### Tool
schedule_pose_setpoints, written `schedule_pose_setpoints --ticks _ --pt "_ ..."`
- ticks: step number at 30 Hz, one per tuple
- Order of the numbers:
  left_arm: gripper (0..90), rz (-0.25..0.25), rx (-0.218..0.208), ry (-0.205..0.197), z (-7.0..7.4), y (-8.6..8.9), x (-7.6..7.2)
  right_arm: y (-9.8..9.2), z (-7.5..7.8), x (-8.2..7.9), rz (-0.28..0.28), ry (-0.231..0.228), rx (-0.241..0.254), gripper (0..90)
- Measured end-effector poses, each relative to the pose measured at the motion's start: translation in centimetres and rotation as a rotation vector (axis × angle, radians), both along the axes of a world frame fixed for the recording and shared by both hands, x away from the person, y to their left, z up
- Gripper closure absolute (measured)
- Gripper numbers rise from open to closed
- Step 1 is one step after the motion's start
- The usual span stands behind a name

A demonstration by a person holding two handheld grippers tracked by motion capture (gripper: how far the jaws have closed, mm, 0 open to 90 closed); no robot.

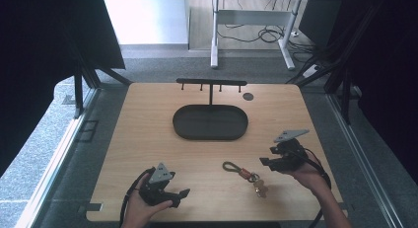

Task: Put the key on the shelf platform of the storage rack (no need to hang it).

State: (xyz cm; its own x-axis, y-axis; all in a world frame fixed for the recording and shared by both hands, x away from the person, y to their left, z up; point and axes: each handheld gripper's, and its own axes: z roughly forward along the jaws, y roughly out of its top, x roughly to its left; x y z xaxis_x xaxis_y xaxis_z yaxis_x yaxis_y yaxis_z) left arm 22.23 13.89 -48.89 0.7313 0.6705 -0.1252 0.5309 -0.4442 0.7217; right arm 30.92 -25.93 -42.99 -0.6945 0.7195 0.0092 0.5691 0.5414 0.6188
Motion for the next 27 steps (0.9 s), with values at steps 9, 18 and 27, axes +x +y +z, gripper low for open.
schedule_pose_setpoints --ticks 9,18,27 --pt "22.4 -0.011 0.004 0.003 -0.2 -0.4 0.0 1.7 -0.5 0.6 0.038 0.035 -0.041 41.6" --pt "22.4 -0.009 0.01 0.002 -0.2 -0.3 0.0 3.0 -0.9 0.9 0.076 0.059 -0.073 41.6" --pt "22.4 -0.014 0.012 0.0 -0.2 -0.4 0.0 4.0 -1.3 1.1 0.098 0.078 -0.091 41.9"
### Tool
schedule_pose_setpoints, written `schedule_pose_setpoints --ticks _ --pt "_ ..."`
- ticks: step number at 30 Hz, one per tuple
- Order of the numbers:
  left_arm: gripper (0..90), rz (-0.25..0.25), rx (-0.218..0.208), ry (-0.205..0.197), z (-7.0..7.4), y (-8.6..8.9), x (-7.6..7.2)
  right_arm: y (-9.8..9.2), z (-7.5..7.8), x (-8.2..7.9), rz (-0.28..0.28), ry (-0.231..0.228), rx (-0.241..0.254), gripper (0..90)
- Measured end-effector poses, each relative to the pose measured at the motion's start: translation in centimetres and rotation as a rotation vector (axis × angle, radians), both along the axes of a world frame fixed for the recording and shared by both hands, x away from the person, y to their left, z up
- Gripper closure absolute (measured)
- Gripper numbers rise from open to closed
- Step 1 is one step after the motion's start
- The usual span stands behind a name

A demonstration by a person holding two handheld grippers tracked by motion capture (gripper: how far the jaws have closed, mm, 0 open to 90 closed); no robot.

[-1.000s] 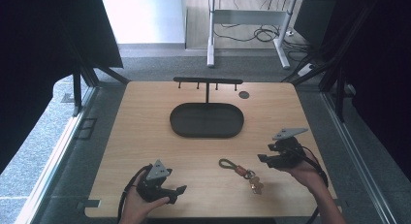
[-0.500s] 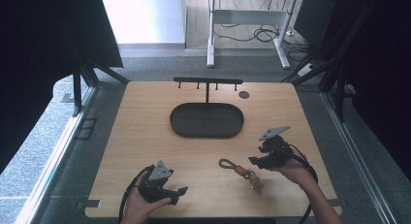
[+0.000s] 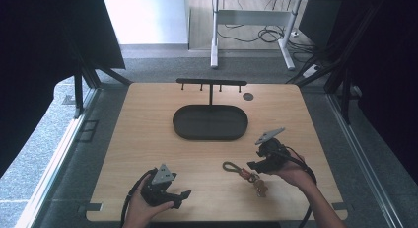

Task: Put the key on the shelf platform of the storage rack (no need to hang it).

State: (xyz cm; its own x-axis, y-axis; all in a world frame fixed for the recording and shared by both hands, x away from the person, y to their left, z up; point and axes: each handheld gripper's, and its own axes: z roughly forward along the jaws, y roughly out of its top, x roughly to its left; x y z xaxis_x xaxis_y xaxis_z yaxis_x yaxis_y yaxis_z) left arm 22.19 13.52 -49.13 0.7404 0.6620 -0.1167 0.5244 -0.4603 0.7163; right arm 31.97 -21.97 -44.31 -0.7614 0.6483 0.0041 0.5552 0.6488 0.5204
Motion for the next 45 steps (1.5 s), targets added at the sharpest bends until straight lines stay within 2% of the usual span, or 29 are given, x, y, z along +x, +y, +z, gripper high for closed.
schedule_pose_setpoints --ticks 22,33,38,45 --pt "22.4 -0.001 0.012 0.002 -0.1 0.0 0.1 3.1 -2.1 0.7 0.058 0.065 -0.082 42.1" --pt "22.4 -0.004 0.017 0.004 -0.2 -0.1 0.1 3.2 -4.2 0.8 0.057 0.109 -0.135 43.9" --pt "22.4 -0.008 0.022 0.008 -0.3 -0.2 0.1 3.4 -4.8 0.7 0.055 0.116 -0.167 46.6" --pt "22.4 -0.012 0.023 0.009 -0.3 -0.3 0.1 3.5 -5.2 0.8 0.073 0.142 -0.171 51.3"
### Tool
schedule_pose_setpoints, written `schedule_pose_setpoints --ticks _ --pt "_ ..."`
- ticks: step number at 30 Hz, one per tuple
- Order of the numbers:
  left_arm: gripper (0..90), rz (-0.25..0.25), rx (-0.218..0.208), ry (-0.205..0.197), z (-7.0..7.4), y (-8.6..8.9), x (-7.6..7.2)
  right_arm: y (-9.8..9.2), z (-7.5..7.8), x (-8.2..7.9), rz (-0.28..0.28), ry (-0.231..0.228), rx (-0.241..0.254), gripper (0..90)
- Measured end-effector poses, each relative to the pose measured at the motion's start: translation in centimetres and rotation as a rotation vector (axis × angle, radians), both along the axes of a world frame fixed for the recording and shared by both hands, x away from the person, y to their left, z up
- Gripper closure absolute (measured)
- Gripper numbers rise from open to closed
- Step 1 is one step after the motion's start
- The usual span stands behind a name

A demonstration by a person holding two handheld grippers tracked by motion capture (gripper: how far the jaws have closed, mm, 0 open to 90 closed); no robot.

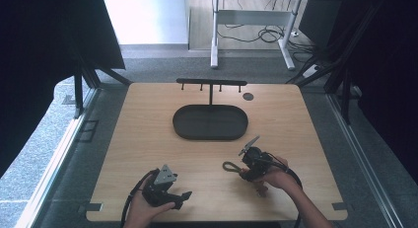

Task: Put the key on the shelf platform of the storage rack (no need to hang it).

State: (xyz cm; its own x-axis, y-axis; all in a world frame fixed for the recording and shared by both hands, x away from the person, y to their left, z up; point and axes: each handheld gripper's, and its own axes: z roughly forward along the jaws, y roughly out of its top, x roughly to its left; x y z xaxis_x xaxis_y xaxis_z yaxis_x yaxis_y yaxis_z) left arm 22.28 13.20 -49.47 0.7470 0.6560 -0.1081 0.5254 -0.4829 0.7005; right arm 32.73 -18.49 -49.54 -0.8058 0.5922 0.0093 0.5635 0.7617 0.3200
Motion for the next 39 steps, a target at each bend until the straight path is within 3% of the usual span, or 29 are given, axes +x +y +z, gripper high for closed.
schedule_pose_setpoints --ticks 15,27,39 --pt "22.4 -0.003 0.004 0.001 -0.1 -0.1 0.0 0.2 -0.7 0.1 0.007 0.017 -0.023 65.0" --pt "22.4 -0.007 0.008 0.004 -0.1 -0.1 0.0 -0.1 -0.5 0.0 -0.002 0.006 -0.02 66.3" --pt "22.4 -0.01 0.01 0.005 -0.2 -0.1 0.0 -1.0 1.7 -0.3 -0.015 -0.017 0.012 66.6"
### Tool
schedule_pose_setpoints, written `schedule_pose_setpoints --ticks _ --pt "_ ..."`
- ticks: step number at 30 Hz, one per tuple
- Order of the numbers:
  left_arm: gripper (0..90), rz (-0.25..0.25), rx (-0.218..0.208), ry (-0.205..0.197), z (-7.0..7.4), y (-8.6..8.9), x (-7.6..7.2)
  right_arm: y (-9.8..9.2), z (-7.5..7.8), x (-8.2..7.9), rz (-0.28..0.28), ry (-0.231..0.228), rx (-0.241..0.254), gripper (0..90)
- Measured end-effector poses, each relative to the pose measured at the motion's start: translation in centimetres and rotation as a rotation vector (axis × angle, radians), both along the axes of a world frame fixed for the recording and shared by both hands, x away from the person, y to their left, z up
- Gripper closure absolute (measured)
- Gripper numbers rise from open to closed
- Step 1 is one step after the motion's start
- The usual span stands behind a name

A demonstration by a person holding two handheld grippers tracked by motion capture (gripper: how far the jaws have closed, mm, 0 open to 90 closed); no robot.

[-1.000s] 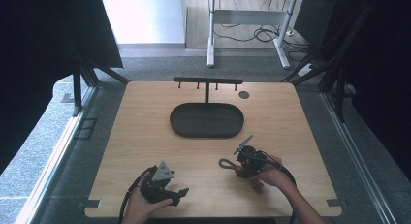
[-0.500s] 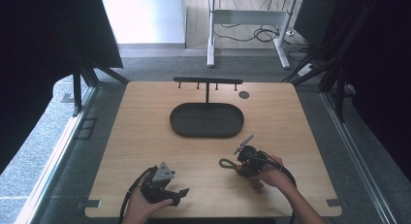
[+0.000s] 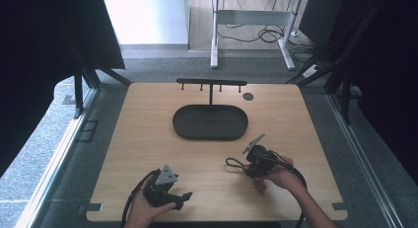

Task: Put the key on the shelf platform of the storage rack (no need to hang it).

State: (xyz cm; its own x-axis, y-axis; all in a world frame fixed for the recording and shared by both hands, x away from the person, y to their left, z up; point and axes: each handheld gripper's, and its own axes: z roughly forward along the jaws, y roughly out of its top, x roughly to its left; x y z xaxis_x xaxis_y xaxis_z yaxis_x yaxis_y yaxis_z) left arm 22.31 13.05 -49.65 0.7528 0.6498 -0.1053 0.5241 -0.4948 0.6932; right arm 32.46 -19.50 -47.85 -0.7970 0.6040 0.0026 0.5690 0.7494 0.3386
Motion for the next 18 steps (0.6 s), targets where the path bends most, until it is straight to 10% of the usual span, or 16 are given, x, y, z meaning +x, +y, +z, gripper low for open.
schedule_pose_setpoints --ticks 18 --pt "22.4 0.0 0.0 0.002 0.0 0.0 0.0 -1.4 3.4 -0.2 -0.021 -0.066 0.053 66.6"
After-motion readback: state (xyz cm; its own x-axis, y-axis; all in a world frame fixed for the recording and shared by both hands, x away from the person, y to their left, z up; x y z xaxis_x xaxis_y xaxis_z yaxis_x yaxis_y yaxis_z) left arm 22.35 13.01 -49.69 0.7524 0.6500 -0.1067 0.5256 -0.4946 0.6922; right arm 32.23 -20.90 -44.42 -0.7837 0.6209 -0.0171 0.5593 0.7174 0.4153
